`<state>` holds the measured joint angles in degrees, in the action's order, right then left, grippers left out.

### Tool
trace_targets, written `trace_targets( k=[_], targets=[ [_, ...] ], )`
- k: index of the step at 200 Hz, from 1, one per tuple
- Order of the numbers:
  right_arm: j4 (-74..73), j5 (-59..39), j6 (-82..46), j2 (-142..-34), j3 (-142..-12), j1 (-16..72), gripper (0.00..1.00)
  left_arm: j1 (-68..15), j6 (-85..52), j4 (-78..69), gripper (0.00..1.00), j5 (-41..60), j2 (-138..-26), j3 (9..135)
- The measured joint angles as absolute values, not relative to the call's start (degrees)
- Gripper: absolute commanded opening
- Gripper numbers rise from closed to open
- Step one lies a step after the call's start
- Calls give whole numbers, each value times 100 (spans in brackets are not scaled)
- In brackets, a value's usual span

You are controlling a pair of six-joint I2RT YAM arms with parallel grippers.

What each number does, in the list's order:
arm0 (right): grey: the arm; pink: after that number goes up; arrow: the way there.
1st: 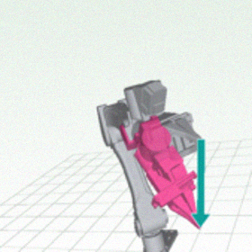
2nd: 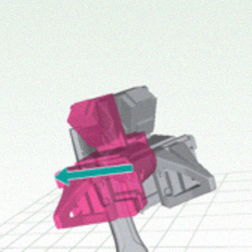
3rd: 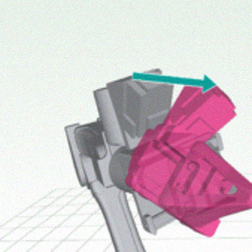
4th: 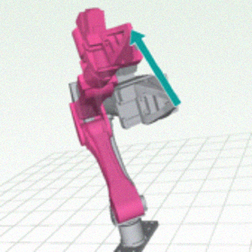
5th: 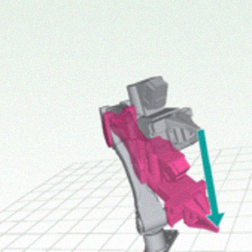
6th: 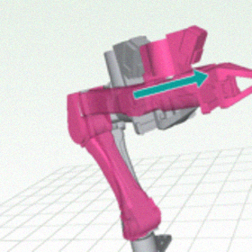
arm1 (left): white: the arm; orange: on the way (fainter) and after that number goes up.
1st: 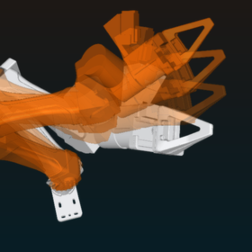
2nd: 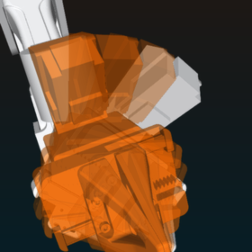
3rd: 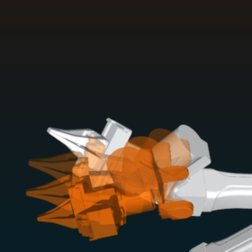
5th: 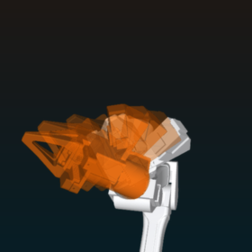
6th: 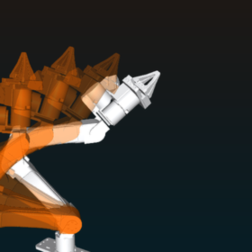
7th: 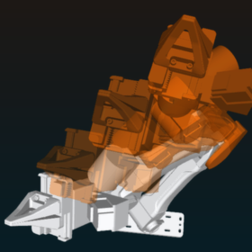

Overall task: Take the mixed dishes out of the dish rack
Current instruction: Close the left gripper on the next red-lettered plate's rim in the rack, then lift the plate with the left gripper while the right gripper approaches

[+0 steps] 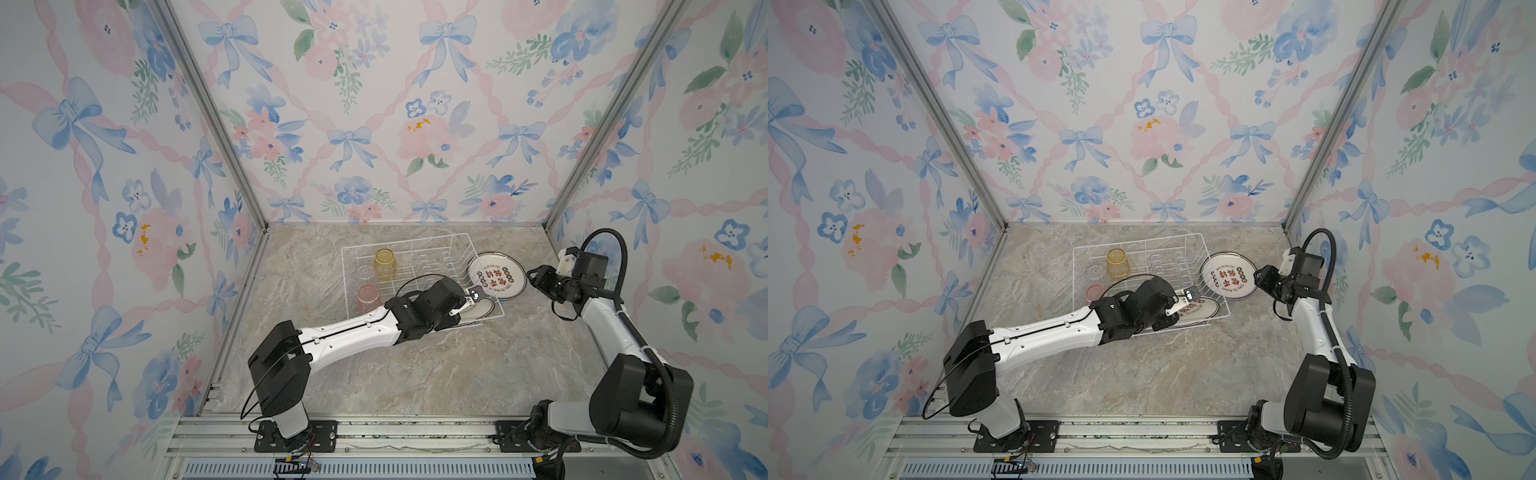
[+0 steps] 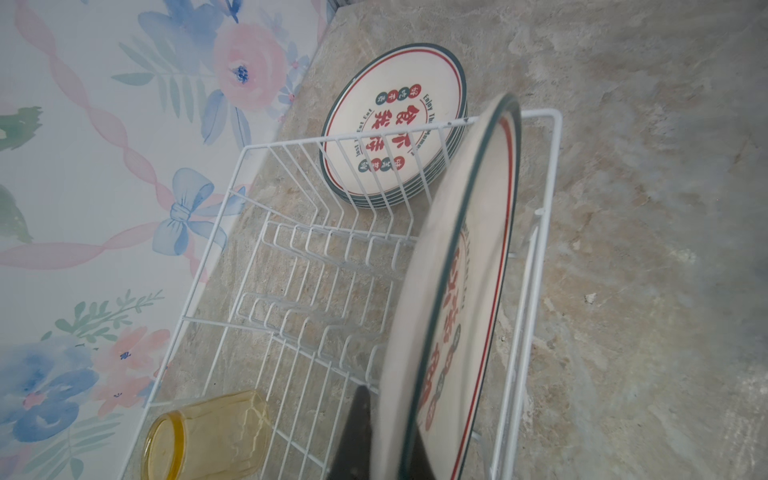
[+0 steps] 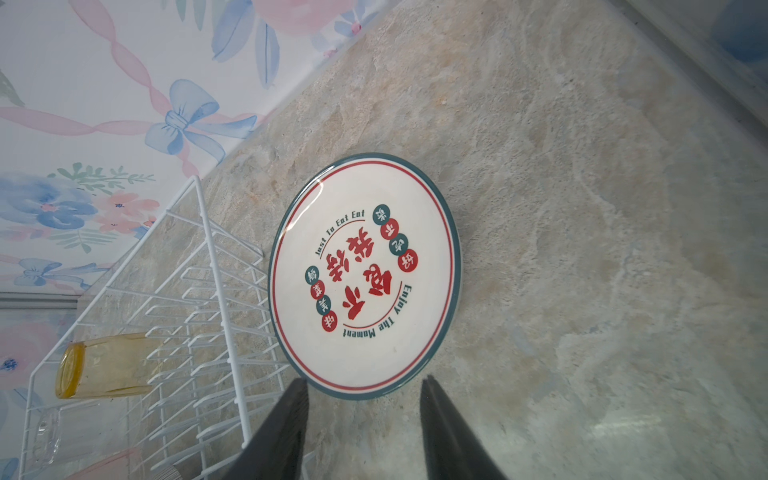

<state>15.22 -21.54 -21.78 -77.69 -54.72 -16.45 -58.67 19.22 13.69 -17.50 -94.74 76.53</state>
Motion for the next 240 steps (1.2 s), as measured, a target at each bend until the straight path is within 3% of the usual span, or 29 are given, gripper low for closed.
trace_targets(
  k=[49, 100, 157, 240],
  targets=[
    [1219, -2565, -2180, -7411, -5325, -1645, 47, -4818, 1291, 1382, 0, -742, -8549, 7793],
    [91, -3701, -2248, -6904, -4810, -1597, 44, -3848, 283, 1389, 0, 941, -8342, 7898],
    [-751, -4698, -2130, -6294, -4565, -950, 44, -3374, -458, 1253, 0, 2235, -8641, 7988],
    [-902, -5063, -1870, -6154, -4539, -399, 49, -2888, -1170, 600, 0, 3426, -8943, 8158]
  ],
)
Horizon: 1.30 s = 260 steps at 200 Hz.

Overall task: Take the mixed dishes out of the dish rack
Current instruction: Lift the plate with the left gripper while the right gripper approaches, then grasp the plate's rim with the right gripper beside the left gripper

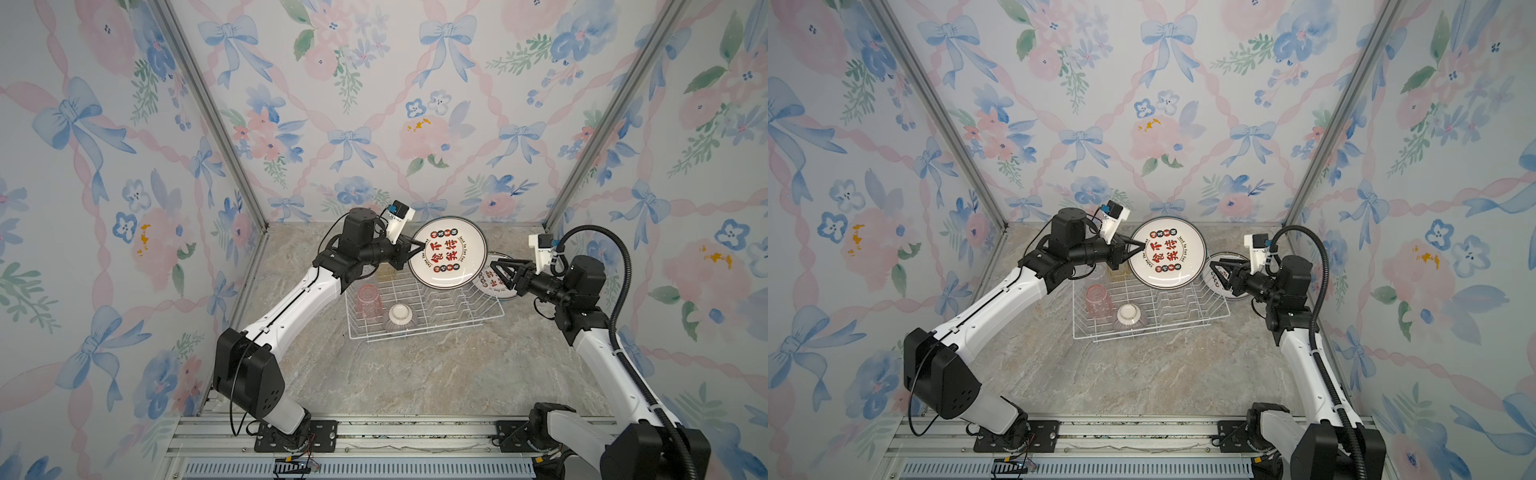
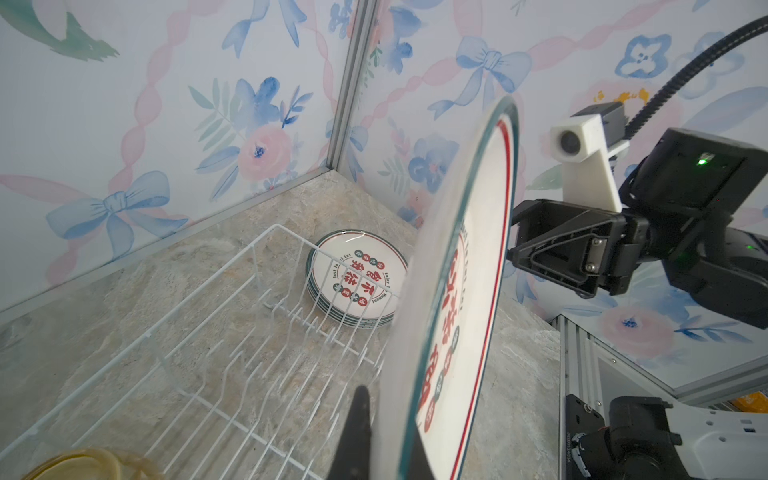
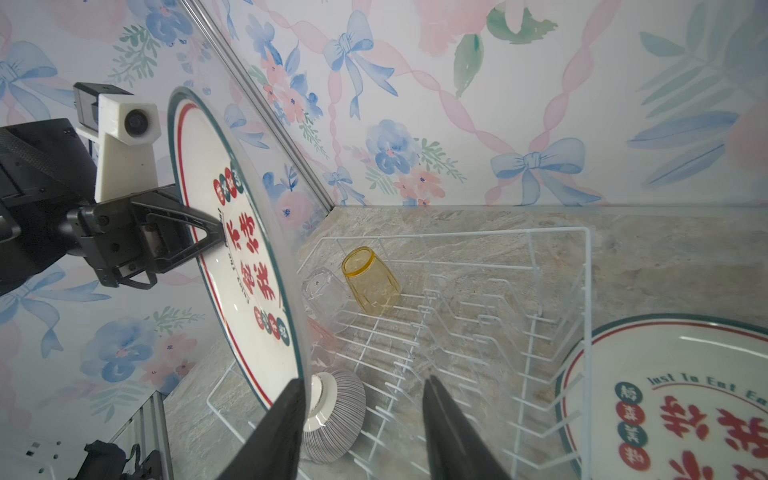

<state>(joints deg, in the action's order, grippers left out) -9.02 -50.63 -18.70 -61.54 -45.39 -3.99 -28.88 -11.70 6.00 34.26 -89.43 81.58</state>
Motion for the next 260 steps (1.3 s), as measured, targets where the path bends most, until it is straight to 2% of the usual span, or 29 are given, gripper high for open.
trace_targets(
  k=[65, 117, 170, 225, 243, 260],
  targets=[
    [-1446, -5332, -2213, -6300, -4451, -320, 48, -2851, -1485, 268, 0, 3887, -9249, 8232],
    [-1828, -5470, -2460, -6359, -4410, -152, 37, -2847, -1573, 132, 0, 4106, -9286, 8235],
    [-2182, -5489, -2663, -6639, -4414, 167, 35, -2847, -1638, 8, 0, 4283, -9518, 8243],
    [-2845, -5489, -3127, -7063, -4423, 309, 18, -2864, -1704, -38, 0, 4399, -9723, 8281],
    [-3039, -5437, -3223, -7164, -4425, 316, 0, -2886, -1765, -60, 0, 4394, -9758, 8329],
    [-3190, -5363, -3247, -7273, -4425, 318, 0, -2906, -1826, -62, 0, 4281, -9810, 8399]
  ],
)
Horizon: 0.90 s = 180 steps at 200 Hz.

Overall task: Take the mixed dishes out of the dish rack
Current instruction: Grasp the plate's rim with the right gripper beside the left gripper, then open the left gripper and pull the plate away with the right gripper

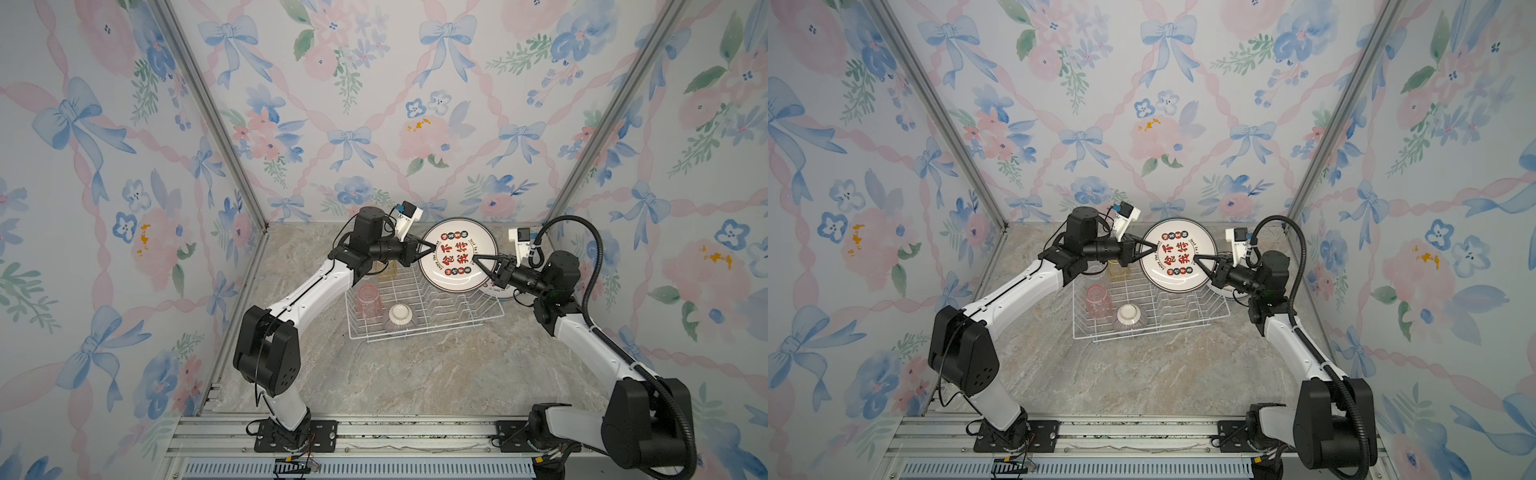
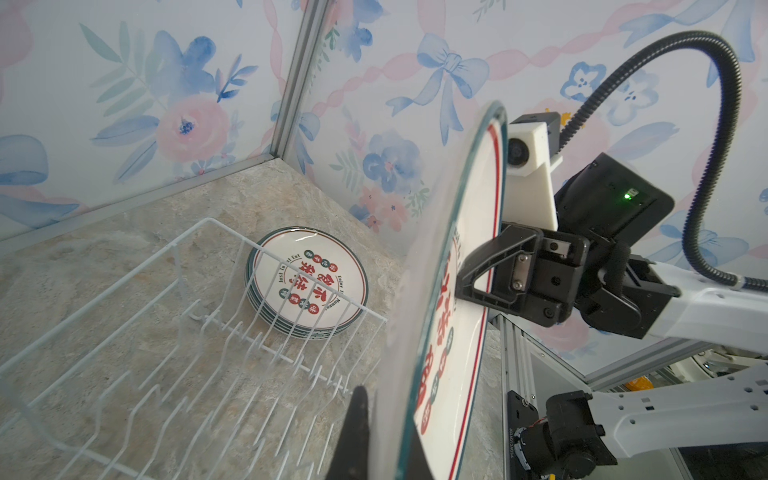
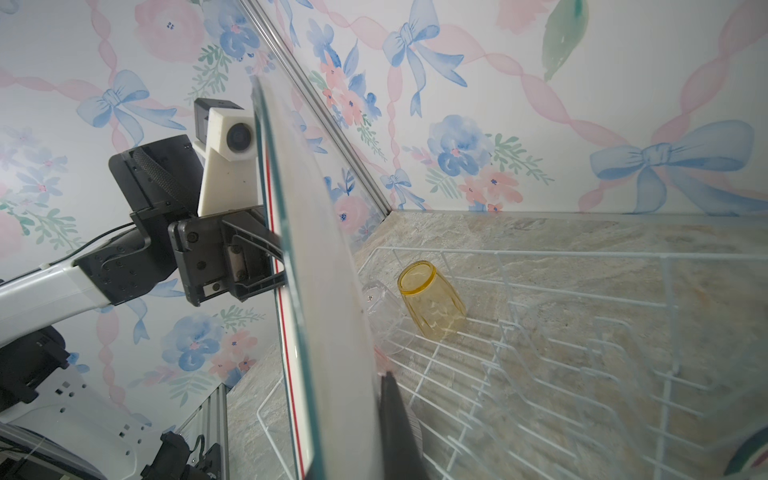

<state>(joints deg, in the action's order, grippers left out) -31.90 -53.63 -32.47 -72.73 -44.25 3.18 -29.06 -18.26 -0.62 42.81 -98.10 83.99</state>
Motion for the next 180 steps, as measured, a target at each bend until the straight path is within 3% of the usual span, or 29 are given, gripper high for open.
trace_targets(
  k=[13, 21, 49, 53, 56, 59, 117, 180],
  targets=[
    [-3277, -5356, -3312, -7317, -4427, 316, 0, -2902, -1831, -78, 6, 4285, -9852, 8418],
    [-3319, -5356, -3358, -7341, -4427, 316, 0, -2902, -1848, -84, 16, 4296, -9870, 8427],
    [-3551, -5430, -3756, -7369, -4427, 377, 0, -2947, -1824, -185, 65, 4397, -9887, 8455],
    [-3592, -5443, -3800, -7369, -4427, 386, 0, -2961, -1806, -187, 74, 4410, -9887, 8458],
    [-3616, -5450, -3826, -7369, -4427, 388, 0, -2965, -1824, -183, 93, 4407, -9887, 8460],
    [-3638, -5457, -3848, -7369, -4427, 388, 0, -2967, -1772, -183, 97, 4421, -9887, 8462],
    [-3487, -5428, -3977, -7369, -4517, 222, 0, -2941, -1608, -161, 98, 4023, -9804, 8399],
    [-1358, -4344, -3454, -7000, -4960, -873, 0, -3020, -1046, -381, 98, 2224, -8436, 6958]
  ],
)
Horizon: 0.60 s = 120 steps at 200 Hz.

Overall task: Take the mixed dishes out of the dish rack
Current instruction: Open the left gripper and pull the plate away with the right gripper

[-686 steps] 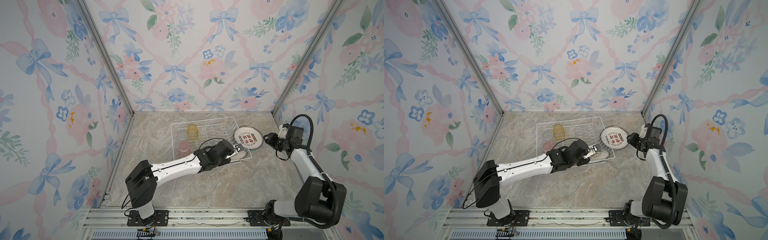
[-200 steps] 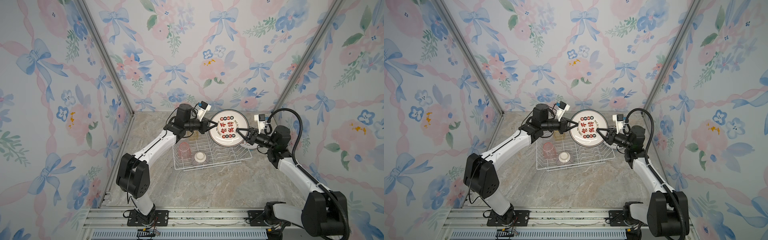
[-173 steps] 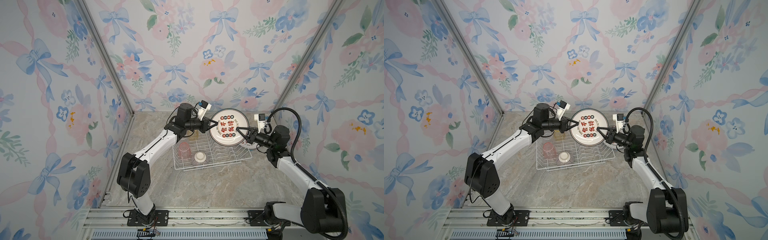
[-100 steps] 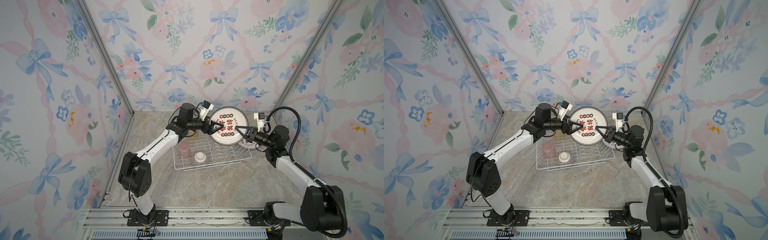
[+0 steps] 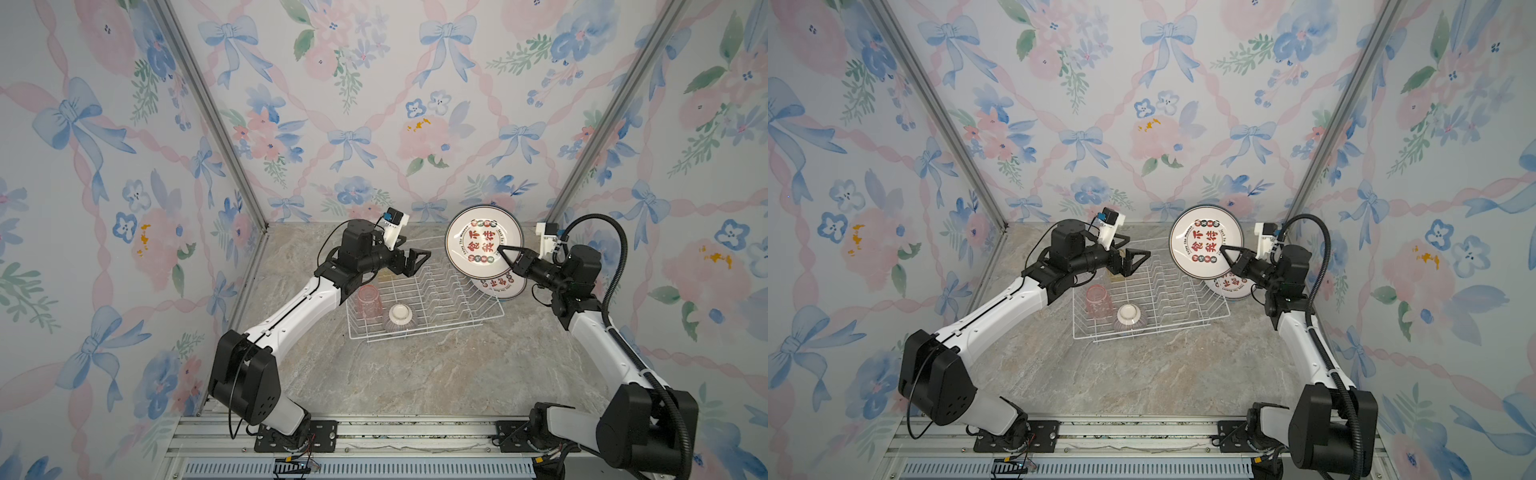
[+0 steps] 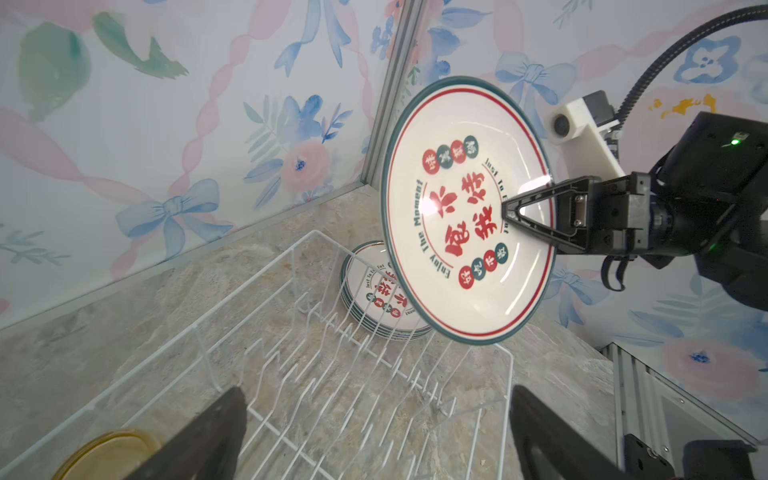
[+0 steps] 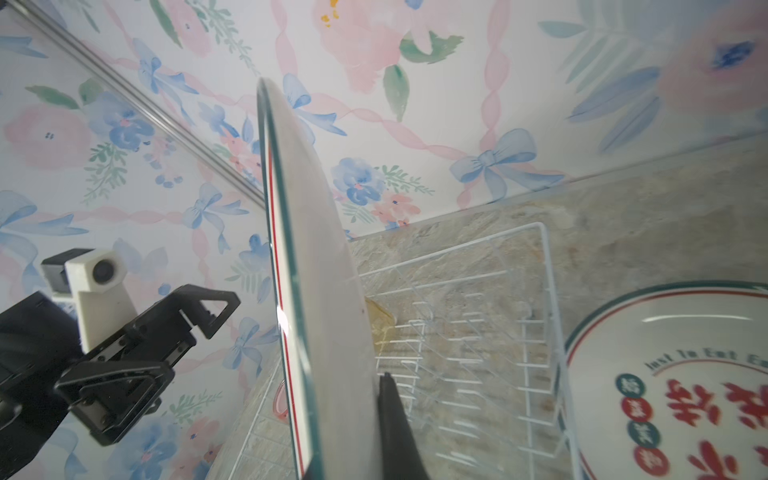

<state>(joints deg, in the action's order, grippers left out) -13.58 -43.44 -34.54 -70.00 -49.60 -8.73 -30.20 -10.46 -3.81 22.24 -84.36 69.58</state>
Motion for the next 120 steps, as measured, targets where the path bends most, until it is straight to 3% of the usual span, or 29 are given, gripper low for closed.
trace_targets(
  k=[63, 120],
  targets=[
    [-233, -3500, -3529, -7067, -5078, -2364, 0, -3518, -510, -576, 98, 246, -7760, 5798],
    [-49, -3288, -3568, -8108, -5050, -2499, 0, -3483, -399, -572, 98, -449, -7625, 5645]
  ],
)
